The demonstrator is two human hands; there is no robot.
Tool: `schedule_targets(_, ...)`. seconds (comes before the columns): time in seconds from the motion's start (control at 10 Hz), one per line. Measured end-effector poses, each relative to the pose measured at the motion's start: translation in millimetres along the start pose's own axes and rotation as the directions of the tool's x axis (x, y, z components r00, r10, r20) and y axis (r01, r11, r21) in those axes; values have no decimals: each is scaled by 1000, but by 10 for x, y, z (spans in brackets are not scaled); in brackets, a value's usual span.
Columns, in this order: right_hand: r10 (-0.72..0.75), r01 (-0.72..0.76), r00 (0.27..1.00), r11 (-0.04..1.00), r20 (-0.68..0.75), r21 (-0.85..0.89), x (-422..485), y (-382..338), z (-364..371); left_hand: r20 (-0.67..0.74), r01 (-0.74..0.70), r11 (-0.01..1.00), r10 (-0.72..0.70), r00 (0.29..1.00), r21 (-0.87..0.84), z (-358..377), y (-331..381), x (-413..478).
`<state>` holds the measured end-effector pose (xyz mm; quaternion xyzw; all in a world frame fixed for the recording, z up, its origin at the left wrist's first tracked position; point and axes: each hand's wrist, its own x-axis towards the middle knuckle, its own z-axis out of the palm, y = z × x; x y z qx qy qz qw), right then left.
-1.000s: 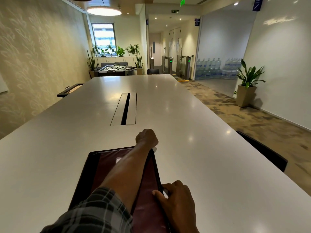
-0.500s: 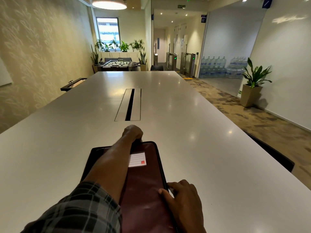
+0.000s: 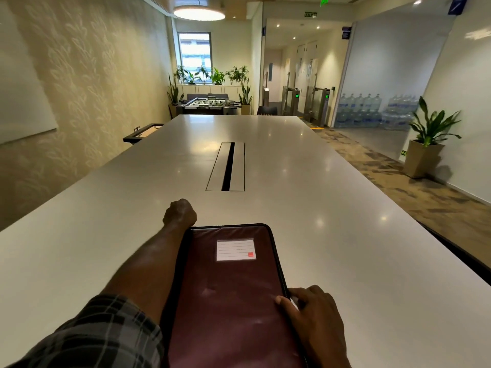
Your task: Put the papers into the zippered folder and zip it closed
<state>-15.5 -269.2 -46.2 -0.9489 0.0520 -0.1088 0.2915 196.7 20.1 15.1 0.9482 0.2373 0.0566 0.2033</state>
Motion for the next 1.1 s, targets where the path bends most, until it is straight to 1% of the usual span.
schedule_targets(0.1, -3, 3, 1000, 1000, -3, 10, 3, -6, 6, -3, -27, 1000, 27, 1000, -11, -44, -171, 34)
schedule_targets(0.4, -18, 18, 1000, 1000, -7, -7, 30, 6, 8, -13, -223, 973, 223, 975, -51, -52, -338, -186)
schedule_targets(0.5, -15, 15, 1000, 1000, -8, 6, 27, -6, -1, -45, -273, 958, 270, 962, -90, -75, -465, -379)
schedule_targets(0.6, -19, 19, 1000, 1000, -17, 8, 18, -14, -9, -89, -281, 951, 271, 959, -129, -135, -601, -633)
schedule_targets(0.7, -18, 19, 1000, 999, -22, 35, -15, -31, -42, -100, -276, 949, 263, 960, -152, -268, -736, -918)
schedule_targets(0.8, -43, 42, 999, 997, 8, 59, -17, -56, -93, -96, -297, 942, 285, 954, -158, -395, -868, -1152)
schedule_targets(0.9, -43, 41, 996, 999, 74, 35, -19, -117, -168, -121, -353, 928, 339, 933, -124, -543, -987, -1390)
schedule_targets(1.0, -85, 90, 993, 993, 77, -71, -102, -230, -257, -142, -403, 909, 387, 911, -104, -680, -1100, -1620)
schedule_targets(1.1, -132, 130, 991, 980, -1, -152, -218, -406, -349, -171, -475, 877, 457, 873, -78, -781, -1151, -1845)
